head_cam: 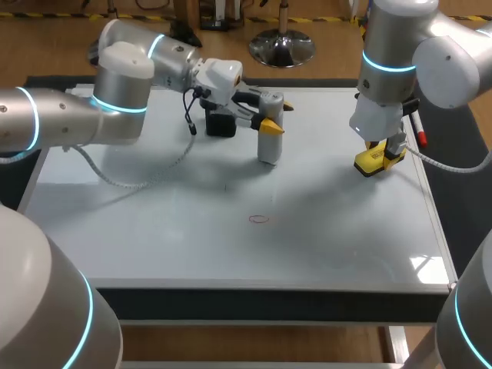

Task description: Pick up the inspection probe, press it on each red-marked spot on the whiteboard one by one, put down the probe, pick up the eraser, and wipe off all the red marks.

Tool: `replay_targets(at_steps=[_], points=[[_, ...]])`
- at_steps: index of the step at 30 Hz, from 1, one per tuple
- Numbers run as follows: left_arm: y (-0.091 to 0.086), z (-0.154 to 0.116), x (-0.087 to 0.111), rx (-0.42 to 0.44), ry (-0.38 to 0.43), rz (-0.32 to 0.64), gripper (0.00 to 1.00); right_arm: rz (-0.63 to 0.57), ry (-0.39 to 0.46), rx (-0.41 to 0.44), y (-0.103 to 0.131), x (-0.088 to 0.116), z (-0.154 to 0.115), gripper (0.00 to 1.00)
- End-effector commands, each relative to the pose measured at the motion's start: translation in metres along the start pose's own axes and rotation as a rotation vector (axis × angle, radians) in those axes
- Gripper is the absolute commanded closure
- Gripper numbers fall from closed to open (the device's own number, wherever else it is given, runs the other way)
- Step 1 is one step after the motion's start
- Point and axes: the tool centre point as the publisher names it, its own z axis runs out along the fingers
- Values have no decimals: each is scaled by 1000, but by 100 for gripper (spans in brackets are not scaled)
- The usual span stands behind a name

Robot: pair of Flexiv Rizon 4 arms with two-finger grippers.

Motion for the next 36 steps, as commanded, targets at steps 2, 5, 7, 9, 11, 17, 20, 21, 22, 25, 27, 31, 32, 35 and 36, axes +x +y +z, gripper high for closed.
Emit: replay_targets(at_steps=[2, 5, 7, 9, 11, 17, 20, 21, 22, 25, 27, 31, 32, 35, 36], points=[[-16, -15, -16, -20, 83, 14, 100, -1, 3, 3, 0, -1, -1, 100], [-24, -21, -25, -30, 128, 26, 100, -1, 3, 3, 0, -1, -1, 100], [-27, -25, -32, -47, 162, 35, 100, -1, 3, 3, 0, -1, -1, 100], [-32, -28, -39, -40, 198, 43, 100, -1, 3, 3, 0, -1, -1, 100], [-36, -31, -46, -42, 221, 47, 100, -1, 3, 3, 0, -1, -1, 100], [-43, -40, -67, -38, 291, 65, 100, -1, 3, 3, 0, -1, -1, 100], [-48, -45, -76, -31, 309, 80, 100, -1, 3, 3, 0, -1, -1, 100], [-49, -47, -79, -28, 313, 84, 100, -1, 3, 3, 0, -1, -1, 100], [-49, -48, -83, -31, 314, 86, 100, -1, 3, 3, 0, -1, -1, 100], [-51, -50, -92, -24, 341, 95, 100, -1, 3, 3, 0, -1, -1, 100], [-51, -51, -98, -7, 358, 100, 100, -1, 3, 3, 0, -1, -1, 100], [-52, -49, -107, -10, 387, 108, 100, -1, 3, 3, 0, -1, -1, 100], [-52, -49, -108, -4, 400, 112, 100, -1, 3, 3, 0, -1, -1, 100], [-51, -49, -114, 0, 414, 115, 100, -1, 3, 3, 0, -1, -1, 100], [-49, -50, -116, 19, 417, 114, 100, -1, 3, 3, 0, -1, -1, 100]])
